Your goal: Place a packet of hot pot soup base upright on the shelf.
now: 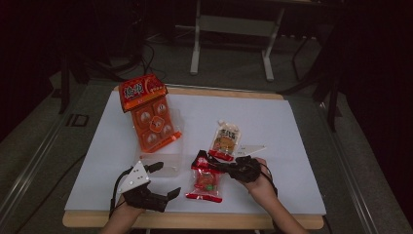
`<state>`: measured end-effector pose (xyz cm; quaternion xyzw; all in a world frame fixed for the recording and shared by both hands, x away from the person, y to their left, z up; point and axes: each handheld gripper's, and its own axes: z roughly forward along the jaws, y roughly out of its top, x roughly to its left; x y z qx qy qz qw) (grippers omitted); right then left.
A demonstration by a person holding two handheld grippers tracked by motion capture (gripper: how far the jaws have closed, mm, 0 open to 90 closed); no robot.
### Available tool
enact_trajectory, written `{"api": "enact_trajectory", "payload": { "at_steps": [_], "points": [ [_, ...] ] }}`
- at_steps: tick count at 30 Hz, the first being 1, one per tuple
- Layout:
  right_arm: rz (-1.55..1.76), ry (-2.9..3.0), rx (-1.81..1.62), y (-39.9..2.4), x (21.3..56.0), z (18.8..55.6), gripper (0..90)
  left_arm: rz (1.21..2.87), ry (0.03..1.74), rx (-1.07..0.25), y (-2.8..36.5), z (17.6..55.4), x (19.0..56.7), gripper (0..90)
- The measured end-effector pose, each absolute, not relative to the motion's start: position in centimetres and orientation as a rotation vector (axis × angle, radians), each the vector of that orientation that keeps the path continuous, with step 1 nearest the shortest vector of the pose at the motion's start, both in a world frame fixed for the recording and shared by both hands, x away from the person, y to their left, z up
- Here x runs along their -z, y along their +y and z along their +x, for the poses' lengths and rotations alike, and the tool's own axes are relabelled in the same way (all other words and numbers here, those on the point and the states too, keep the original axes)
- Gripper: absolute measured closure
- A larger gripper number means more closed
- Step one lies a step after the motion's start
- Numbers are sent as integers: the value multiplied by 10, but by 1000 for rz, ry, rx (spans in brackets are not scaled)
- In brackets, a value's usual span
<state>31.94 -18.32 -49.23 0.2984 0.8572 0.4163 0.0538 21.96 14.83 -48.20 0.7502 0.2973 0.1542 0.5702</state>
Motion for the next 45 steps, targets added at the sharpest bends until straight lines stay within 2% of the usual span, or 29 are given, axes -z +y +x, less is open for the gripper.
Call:
{"api": "enact_trajectory", "payload": {
  "at_steps": [29, 45],
  "points": [
    [804, 2455, -1464, -218, 432, 285, 895, 1761, 628, -341, 139, 217, 474, 19],
    [766, 2444, -1507, -227, 421, 266, 894, 1783, 552, -307, 119, 227, 453, 19]
  ]
}}
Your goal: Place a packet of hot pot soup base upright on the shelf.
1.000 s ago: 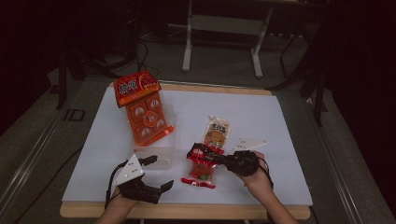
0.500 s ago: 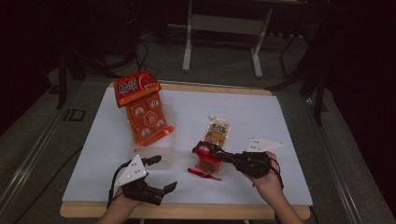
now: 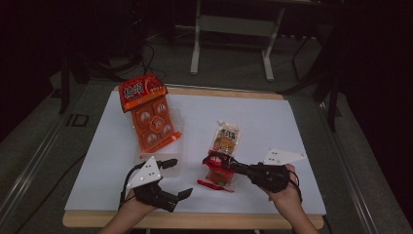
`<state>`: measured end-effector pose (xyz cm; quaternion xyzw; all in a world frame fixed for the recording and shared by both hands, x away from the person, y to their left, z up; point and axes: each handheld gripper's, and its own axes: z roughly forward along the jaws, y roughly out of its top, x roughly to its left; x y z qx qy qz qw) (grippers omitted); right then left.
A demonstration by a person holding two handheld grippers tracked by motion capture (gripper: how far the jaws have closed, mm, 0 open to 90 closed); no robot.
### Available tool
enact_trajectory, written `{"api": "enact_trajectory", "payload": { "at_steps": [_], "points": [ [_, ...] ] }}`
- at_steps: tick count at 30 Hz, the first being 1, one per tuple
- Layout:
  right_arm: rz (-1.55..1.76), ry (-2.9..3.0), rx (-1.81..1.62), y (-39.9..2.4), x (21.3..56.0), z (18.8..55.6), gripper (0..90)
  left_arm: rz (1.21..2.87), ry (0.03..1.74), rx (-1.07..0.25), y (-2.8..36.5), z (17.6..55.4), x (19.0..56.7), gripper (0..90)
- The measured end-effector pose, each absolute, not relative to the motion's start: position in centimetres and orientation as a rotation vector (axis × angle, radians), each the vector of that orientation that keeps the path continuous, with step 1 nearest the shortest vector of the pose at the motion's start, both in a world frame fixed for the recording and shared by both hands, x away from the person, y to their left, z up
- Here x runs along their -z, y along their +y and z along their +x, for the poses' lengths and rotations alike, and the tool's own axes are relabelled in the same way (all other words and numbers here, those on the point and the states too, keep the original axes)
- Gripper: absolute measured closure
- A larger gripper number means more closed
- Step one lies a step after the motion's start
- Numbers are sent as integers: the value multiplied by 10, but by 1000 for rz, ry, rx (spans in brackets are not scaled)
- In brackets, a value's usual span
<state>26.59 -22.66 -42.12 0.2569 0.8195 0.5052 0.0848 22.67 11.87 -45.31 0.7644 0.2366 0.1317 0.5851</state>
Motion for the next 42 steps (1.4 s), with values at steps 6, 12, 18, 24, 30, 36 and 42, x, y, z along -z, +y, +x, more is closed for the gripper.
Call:
{"api": "enact_trajectory", "payload": {
  "at_steps": [6, 12, 18, 24, 30, 36, 42],
  "points": [
    [738, 2459, -1512, -225, 419, 260, 894, 1797, 525, -279, 106, 238, 448, 143],
    [719, 2475, -1515, -222, 420, 257, 894, 1794, 474, -268, 103, 248, 437, 157],
    [687, 2496, -1510, -217, 420, 255, 893, 1820, 424, -251, 98, 256, 430, 404],
    [664, 2509, -1513, -214, 419, 253, 893, 1838, 414, -227, 93, 261, 431, 547],
    [659, 2517, -1504, -212, 419, 254, 893, 1859, 394, -204, 89, 263, 430, 679],
    [655, 2511, -1511, -210, 419, 255, 890, 1871, 386, -230, 88, 264, 430, 848],
    [667, 2498, -1532, -211, 419, 255, 885, 1869, 354, -243, 88, 261, 426, 880]
  ]
}}
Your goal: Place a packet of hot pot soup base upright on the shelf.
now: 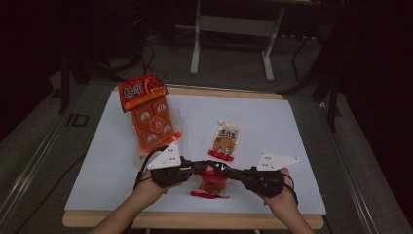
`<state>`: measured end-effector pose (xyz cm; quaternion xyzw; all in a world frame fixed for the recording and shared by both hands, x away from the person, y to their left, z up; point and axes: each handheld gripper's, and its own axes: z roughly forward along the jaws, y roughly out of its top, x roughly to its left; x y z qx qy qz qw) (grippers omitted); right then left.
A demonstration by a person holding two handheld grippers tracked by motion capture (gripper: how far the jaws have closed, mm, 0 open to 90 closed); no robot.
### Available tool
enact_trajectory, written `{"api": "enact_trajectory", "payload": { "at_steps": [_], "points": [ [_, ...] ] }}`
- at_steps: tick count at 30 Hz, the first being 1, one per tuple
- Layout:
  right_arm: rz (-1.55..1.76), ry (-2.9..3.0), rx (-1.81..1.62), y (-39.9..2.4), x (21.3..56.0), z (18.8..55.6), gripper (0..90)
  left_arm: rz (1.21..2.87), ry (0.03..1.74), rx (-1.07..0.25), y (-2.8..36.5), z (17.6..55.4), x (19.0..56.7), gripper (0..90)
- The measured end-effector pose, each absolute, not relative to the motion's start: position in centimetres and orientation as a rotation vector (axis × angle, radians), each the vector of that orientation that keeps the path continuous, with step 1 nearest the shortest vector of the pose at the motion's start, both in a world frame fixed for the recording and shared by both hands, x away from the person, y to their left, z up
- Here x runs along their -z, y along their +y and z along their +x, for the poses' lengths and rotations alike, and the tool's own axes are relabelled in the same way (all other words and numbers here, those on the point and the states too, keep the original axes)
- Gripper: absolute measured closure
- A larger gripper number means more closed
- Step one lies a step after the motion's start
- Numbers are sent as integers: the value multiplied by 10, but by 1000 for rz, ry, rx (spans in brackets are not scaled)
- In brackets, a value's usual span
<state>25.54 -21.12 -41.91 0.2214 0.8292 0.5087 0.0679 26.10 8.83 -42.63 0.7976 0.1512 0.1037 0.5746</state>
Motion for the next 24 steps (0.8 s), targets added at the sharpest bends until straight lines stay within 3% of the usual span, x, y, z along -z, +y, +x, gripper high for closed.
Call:
{"api": "enact_trajectory", "payload": {
  "at_steps": [9, 20, 24],
  "points": [
    [652, 2453, -1550, -213, 416, 253, 812, 1838, 325, -266, 90, 261, 421, 882],
    [678, 2334, -1563, -225, 413, 252, 551, 1764, 372, -347, 115, 263, 403, 883],
    [695, 2301, -1584, -230, 414, 253, 369, 1741, 387, -387, 125, 264, 396, 882]
  ]
}}
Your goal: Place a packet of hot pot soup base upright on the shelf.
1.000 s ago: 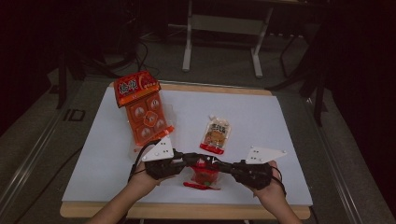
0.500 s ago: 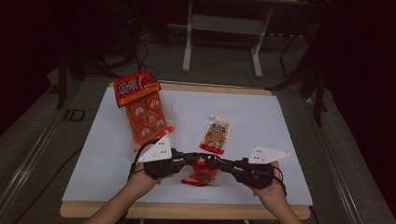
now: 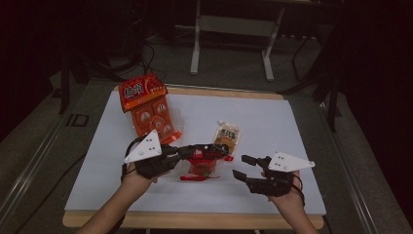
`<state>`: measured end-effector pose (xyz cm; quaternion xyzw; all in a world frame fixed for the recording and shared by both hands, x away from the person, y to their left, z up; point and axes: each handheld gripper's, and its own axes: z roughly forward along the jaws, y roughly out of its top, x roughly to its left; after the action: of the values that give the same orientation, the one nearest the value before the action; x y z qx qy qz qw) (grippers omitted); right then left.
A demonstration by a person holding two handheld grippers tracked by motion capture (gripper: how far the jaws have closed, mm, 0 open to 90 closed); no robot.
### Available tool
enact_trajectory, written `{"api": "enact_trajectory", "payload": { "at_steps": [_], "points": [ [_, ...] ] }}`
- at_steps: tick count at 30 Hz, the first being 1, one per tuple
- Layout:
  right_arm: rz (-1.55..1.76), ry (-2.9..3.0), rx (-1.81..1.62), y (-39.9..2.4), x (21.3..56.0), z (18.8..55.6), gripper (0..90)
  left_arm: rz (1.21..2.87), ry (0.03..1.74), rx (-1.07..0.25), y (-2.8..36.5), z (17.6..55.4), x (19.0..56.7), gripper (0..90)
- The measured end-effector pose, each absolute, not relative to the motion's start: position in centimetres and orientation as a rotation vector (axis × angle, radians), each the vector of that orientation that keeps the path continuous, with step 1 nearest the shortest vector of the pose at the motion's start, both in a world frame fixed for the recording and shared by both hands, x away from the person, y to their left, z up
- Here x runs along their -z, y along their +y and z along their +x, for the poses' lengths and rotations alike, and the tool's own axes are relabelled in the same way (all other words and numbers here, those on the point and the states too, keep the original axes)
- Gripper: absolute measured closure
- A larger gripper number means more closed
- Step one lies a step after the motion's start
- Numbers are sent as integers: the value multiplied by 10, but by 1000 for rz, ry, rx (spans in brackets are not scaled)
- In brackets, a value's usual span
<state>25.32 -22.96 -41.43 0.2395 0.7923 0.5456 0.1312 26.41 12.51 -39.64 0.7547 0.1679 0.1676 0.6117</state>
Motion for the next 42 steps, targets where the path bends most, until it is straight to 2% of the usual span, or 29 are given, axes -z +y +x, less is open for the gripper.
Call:
{"api": "enact_trajectory", "payload": {
  "at_steps": [4, 7, 19, 33, 42],
  "points": [
    [697, 2276, -1637, -235, 416, 255, 189, 1723, 409, -426, 133, 265, 392, 882],
    [687, 2244, -1673, -239, 416, 255, 132, 1710, 421, -449, 140, 267, 391, 881],
    [731, 2276, -1741, -251, 425, 260, 141, 1655, 454, -610, 175, 278, 395, 879],
    [748, 2310, -1733, -256, 433, 263, 145, 1652, 475, -647, 210, 296, 418, 879],
    [750, 2323, -1722, -255, 436, 265, 148, 1654, 498, -609, 223, 305, 436, 876]
  ]
}}
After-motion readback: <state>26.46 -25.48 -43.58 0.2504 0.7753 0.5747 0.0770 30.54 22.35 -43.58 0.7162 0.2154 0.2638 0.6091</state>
